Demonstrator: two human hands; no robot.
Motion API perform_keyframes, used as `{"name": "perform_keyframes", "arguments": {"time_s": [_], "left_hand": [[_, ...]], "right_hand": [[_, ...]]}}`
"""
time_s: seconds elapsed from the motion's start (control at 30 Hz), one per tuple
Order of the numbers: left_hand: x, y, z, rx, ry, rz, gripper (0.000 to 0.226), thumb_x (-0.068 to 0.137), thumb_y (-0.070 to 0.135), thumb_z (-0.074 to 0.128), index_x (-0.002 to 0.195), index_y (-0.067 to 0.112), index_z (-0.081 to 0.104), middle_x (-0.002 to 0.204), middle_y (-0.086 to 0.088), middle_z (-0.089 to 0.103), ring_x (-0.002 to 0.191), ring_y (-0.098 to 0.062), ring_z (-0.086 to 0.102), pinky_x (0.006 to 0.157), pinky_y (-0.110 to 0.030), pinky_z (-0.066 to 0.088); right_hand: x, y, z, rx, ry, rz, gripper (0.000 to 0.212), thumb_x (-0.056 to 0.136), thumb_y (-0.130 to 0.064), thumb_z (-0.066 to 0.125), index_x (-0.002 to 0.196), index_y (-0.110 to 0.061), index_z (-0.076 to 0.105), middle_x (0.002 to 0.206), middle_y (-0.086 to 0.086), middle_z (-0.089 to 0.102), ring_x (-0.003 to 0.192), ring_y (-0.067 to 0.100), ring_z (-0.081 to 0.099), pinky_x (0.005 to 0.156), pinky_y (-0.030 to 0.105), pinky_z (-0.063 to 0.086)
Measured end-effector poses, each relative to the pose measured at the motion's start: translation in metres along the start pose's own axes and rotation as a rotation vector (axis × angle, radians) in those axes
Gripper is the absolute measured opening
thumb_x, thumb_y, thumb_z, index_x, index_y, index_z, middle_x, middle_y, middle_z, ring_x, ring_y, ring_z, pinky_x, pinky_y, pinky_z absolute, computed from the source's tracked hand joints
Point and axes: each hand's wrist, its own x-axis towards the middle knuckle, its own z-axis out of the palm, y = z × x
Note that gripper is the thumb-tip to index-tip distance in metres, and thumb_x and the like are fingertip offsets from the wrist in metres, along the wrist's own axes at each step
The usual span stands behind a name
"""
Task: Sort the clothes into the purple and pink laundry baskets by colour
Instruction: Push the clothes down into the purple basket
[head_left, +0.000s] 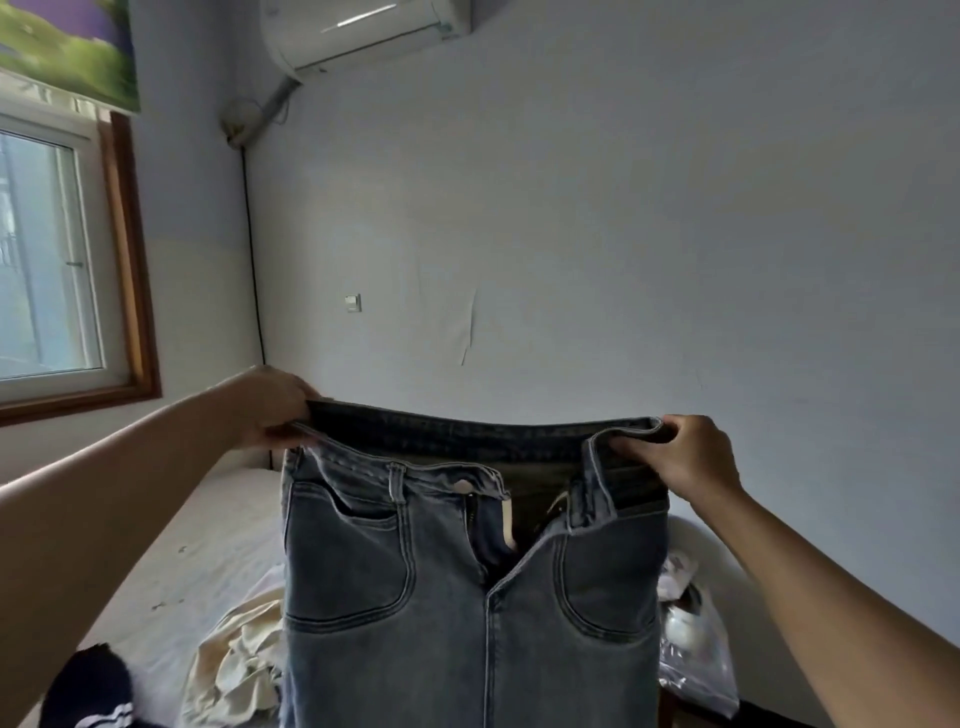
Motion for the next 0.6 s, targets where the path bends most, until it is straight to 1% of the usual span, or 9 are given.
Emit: {"name": "perform_keyframes", "arguments": {"time_s": [0.07, 0.17, 0.3, 0.37, 0.4, 0.47, 0.5, 0.53, 0.6], "left_hand": [[-0.003, 0.003, 0.0, 0.161, -0.018, 0.047, 0.033, 0.088, -0.016, 0.036, 0.077, 0.003, 0.061, 0.064, -0.012, 0.055, 0.029, -0.009, 0.051, 0.03, -0.015, 0.039], [-0.007, 0.004, 0.0, 0.273, -0.122, 0.039, 0.037, 0.088, -0.014, 0.03, 0.08, 0.002, 0.061, 0.055, -0.012, 0.055, 0.031, -0.012, 0.047, 0.032, -0.017, 0.034], [-0.009, 0.0, 0.005, 0.143, -0.252, -0.075, 0.036, 0.096, -0.003, 0.024, 0.104, 0.004, 0.059, 0.083, -0.016, 0.071, 0.058, -0.024, 0.071, 0.044, -0.023, 0.049], [-0.005, -0.006, 0.009, 0.101, -0.248, -0.104, 0.034, 0.1, 0.007, 0.024, 0.103, 0.004, 0.058, 0.077, -0.014, 0.074, 0.063, -0.026, 0.072, 0.044, -0.026, 0.052], [-0.002, -0.007, 0.012, 0.098, -0.237, -0.112, 0.032, 0.102, 0.012, 0.026, 0.099, 0.005, 0.057, 0.071, -0.012, 0.073, 0.06, -0.024, 0.072, 0.046, -0.027, 0.055], [0.0, -0.01, 0.016, 0.052, -0.224, -0.128, 0.024, 0.1, 0.023, 0.041, 0.1, 0.005, 0.057, 0.062, -0.01, 0.071, 0.052, -0.022, 0.069, 0.055, -0.031, 0.056], [-0.001, -0.01, 0.016, 0.011, -0.257, -0.129, 0.032, 0.091, 0.032, 0.059, 0.105, 0.003, 0.059, 0.063, -0.012, 0.07, 0.051, -0.022, 0.068, 0.056, -0.033, 0.057], [-0.002, -0.012, 0.014, -0.022, -0.322, -0.119, 0.057, 0.07, 0.042, 0.08, 0.106, 0.002, 0.061, 0.067, -0.014, 0.071, 0.053, -0.023, 0.067, 0.055, -0.034, 0.059], [0.001, -0.017, 0.008, -0.025, -0.469, -0.079, 0.098, 0.023, 0.047, 0.095, 0.105, 0.005, 0.064, 0.08, -0.014, 0.074, 0.062, -0.021, 0.07, 0.055, -0.029, 0.058]], "right_hand": [[0.005, 0.004, -0.001, 0.02, -0.043, -0.011, 0.034, 0.069, -0.042, 0.081, 0.066, -0.014, 0.063, 0.068, 0.001, 0.065, 0.067, 0.018, 0.06, 0.059, 0.029, 0.04], [0.008, 0.004, -0.002, 0.277, -0.192, 0.001, 0.029, 0.073, -0.031, 0.08, 0.083, -0.012, 0.061, 0.085, 0.004, 0.063, 0.085, 0.021, 0.06, 0.075, 0.027, 0.041], [0.009, 0.0, 0.007, 0.219, -0.108, -0.042, 0.035, 0.083, -0.02, 0.073, 0.109, 0.001, 0.063, 0.103, 0.011, 0.06, 0.102, 0.021, 0.056, 0.091, 0.029, 0.04], [0.007, -0.002, 0.012, 0.201, -0.073, -0.061, 0.02, 0.084, -0.02, 0.07, 0.086, -0.005, 0.059, 0.085, 0.009, 0.058, 0.086, 0.022, 0.055, 0.079, 0.028, 0.038], [0.007, -0.003, 0.014, 0.219, -0.052, -0.06, 0.022, 0.084, -0.019, 0.07, 0.076, -0.006, 0.054, 0.074, 0.01, 0.055, 0.076, 0.023, 0.053, 0.072, 0.031, 0.038], [0.007, -0.002, 0.018, 0.247, 0.001, 0.006, 0.023, 0.084, -0.014, 0.068, 0.079, 0.006, 0.058, 0.075, 0.023, 0.059, 0.077, 0.033, 0.057, 0.069, 0.038, 0.042], [0.007, -0.002, 0.02, 0.282, 0.024, 0.06, 0.022, 0.084, -0.012, 0.068, 0.082, 0.008, 0.059, 0.078, 0.026, 0.059, 0.08, 0.033, 0.059, 0.066, 0.038, 0.043], [0.007, 0.0, 0.021, 0.335, 0.038, 0.103, 0.019, 0.083, -0.011, 0.068, 0.078, 0.004, 0.057, 0.074, 0.022, 0.057, 0.077, 0.029, 0.057, 0.06, 0.035, 0.041], [0.009, 0.003, 0.026, 0.428, 0.037, 0.233, 0.021, 0.083, -0.011, 0.068, 0.072, -0.003, 0.052, 0.067, 0.012, 0.051, 0.071, 0.023, 0.051, 0.055, 0.03, 0.035]]}}
